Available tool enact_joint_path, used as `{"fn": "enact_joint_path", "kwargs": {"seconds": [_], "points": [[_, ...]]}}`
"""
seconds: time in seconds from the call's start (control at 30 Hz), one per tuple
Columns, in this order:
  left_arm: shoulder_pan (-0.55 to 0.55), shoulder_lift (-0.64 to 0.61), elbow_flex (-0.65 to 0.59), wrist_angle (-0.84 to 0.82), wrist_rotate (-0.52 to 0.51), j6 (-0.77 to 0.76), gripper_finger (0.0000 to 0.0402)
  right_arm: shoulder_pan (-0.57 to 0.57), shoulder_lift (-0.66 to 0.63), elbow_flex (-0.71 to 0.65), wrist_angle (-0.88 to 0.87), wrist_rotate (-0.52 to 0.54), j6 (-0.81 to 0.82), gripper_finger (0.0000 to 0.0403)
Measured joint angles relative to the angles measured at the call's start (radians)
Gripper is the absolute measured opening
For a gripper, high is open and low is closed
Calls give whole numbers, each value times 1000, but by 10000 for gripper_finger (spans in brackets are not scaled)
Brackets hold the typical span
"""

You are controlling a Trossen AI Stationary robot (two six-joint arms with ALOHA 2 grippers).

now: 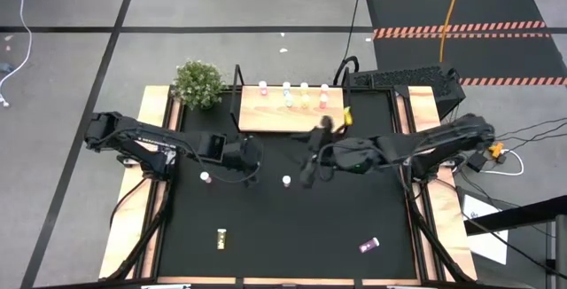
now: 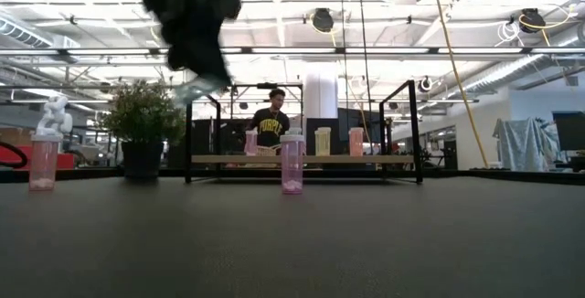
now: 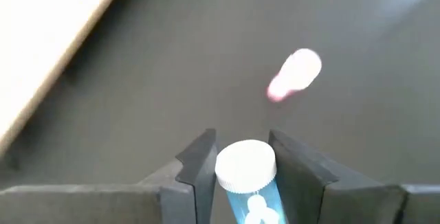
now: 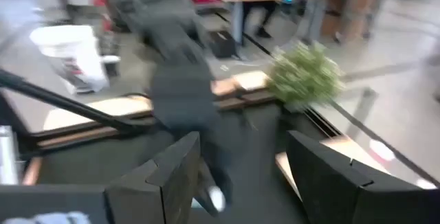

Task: Pick and place medicine bottles onto shelf by color
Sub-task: Put the blue pill bottle on the shelf aligned with the other blue pill bottles

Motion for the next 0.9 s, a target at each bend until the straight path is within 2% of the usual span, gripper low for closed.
{"fn": "enact_joint_path", "kwargs": {"seconds": [0.1,0.2,0.3,0.43,0.57,0.67,0.77,0.9], "points": [[25,0,77,13,1,136,125,-10,-61,-87,-36,46,103,210],[61,0,155,12,1,184,120,-18,-107,-206,34,49,208,210],[97,-1,225,12,1,189,120,-15,-151,-336,234,50,266,210],[134,-1,301,39,7,188,123,-17,-172,-533,631,46,317,210],[159,-2,330,156,72,187,123,-25,-152,-692,1016,43,316,210],[163,-2,348,248,138,179,123,-26,-135,-754,1173,-19,241,212],[161,-2,352,374,204,180,124,-26,-130,-762,1243,-105,151,222],[151,-2,352,531,265,209,124,-37,-130,-751,1239,-146,87,245]]}}
